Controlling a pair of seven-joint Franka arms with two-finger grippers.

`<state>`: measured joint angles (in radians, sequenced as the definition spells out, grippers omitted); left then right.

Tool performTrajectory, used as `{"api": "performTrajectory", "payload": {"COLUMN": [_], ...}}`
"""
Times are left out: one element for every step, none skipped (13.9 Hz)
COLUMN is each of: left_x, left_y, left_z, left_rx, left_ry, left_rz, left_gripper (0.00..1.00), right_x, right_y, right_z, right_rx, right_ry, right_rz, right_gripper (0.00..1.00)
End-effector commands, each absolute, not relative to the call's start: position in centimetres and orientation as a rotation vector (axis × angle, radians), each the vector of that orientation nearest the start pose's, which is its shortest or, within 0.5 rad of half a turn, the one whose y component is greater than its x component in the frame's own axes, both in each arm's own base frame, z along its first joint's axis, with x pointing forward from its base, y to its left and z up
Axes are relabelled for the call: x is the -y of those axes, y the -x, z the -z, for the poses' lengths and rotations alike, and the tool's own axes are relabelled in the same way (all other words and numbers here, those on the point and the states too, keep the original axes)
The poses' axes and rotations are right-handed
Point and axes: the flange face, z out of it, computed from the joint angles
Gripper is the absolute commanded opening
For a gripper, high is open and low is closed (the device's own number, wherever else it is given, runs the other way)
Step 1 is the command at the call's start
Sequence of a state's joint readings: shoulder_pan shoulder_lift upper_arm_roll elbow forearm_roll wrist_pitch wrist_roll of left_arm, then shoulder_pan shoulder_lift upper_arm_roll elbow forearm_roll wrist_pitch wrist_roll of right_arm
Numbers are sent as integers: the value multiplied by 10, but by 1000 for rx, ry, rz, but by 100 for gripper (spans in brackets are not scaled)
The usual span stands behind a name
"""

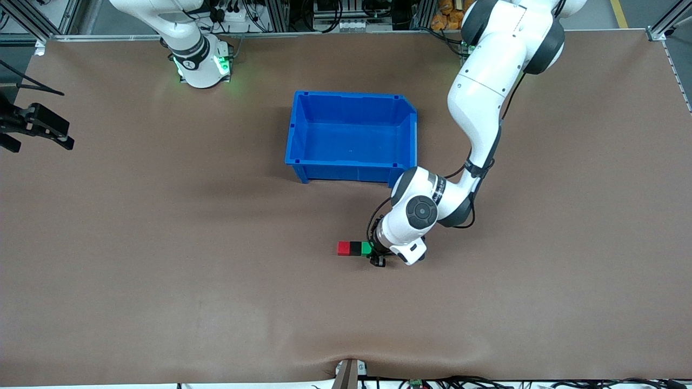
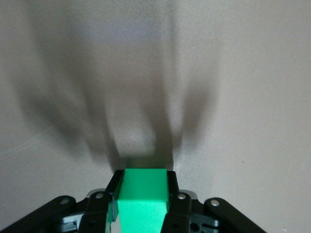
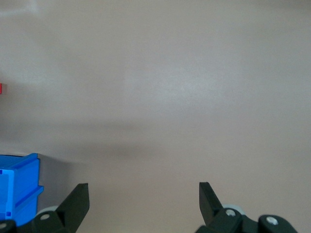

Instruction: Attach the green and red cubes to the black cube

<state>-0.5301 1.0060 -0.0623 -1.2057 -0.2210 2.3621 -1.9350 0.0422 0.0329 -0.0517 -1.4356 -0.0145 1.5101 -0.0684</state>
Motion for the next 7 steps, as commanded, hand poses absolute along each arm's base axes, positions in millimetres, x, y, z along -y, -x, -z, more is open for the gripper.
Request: {"api": "performTrajectory", "payload": {"left_x": [424, 423, 424, 424, 421, 418, 413], "left_y": [-648, -649, -650, -653, -656, -658, -657], "left_z": [-173, -178, -187, -206, -223, -244, -259], "left_rx": [2276, 2269, 2229, 2169, 2104, 2011, 1867], "left_ry": [2449, 2458, 2490, 2546, 2585, 2628, 2672], "left_rz": [-245, -228, -177, -83, 9, 97, 153], "left_gripper": [33, 80, 100, 100, 100, 100, 100], "right_x": [9, 9, 9, 9, 9, 9, 9], "right_y": [-561, -562, -562, -562, -562, -562, -562], "right_z": [-667, -668, -667, -667, -667, -667, -667], "right_rx": [75, 73, 73, 73, 73, 75, 73], "right_ry": [3142, 3142, 3142, 3142, 3142, 3142, 3142], "right_rz": [65, 70, 68, 67, 65, 67, 67], "right_gripper": [100, 100, 100, 100, 100, 100, 100]}}
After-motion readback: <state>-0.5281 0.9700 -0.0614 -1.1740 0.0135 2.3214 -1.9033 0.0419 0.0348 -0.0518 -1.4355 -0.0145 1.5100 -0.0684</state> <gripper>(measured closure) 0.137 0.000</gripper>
